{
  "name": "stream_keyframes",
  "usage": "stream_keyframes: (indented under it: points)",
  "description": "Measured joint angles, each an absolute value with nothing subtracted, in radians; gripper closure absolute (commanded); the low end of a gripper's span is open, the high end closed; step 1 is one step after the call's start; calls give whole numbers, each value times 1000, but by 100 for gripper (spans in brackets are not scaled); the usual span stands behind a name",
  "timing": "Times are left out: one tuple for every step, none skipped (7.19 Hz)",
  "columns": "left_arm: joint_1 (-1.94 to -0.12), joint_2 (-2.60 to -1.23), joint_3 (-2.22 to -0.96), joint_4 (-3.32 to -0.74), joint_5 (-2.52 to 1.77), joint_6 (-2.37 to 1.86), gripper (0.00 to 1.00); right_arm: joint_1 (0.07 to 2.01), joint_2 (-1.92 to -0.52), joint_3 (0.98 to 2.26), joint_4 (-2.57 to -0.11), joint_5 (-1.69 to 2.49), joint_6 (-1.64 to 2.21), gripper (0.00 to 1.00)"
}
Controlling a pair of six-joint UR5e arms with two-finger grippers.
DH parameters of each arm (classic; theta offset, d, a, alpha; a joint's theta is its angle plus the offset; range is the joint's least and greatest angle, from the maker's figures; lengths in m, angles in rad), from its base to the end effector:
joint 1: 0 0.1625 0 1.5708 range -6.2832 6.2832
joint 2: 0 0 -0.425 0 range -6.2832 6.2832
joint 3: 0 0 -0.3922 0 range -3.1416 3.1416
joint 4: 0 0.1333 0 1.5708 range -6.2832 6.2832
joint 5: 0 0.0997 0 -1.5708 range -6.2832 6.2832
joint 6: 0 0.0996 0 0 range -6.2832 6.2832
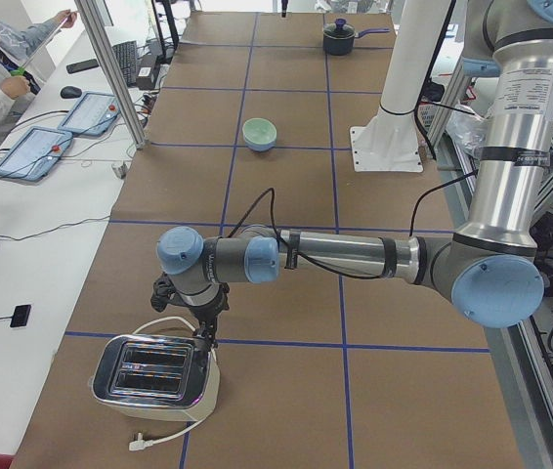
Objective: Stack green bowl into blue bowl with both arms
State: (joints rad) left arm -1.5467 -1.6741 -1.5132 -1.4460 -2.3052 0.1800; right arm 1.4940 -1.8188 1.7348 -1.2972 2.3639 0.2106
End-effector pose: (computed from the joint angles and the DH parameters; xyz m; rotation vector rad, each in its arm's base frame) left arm -0.0538 -0.5306 0.6489 -0.0181 0.7385 0.1657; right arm 0.0316 -0.4012 0.6572 0.0644 -0.8081 0.0512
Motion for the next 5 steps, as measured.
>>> stream_keyframes:
  points:
    - [-1547,-1658,-1518,-1446,-2303,181,1,1497,-1829,1733,-1298,2364,206,0]
    - [-1548,-1651,-1520,-1446,-2302,182,1,1497,-1832,1732,-1298,2363,205,0]
    - [-1548,-1647,-1520,-1446,-2301,181,1,1497,-1833,1730,-1298,2363,205,0]
    - [-1548,-1645,-1520,-1446,-2301,181,1,1497,-1833,1730,-1298,2362,205,0]
    - [-1548,-1645,-1520,-1446,-2301,181,1,1497,-1832,1729,-1298,2362,205,0]
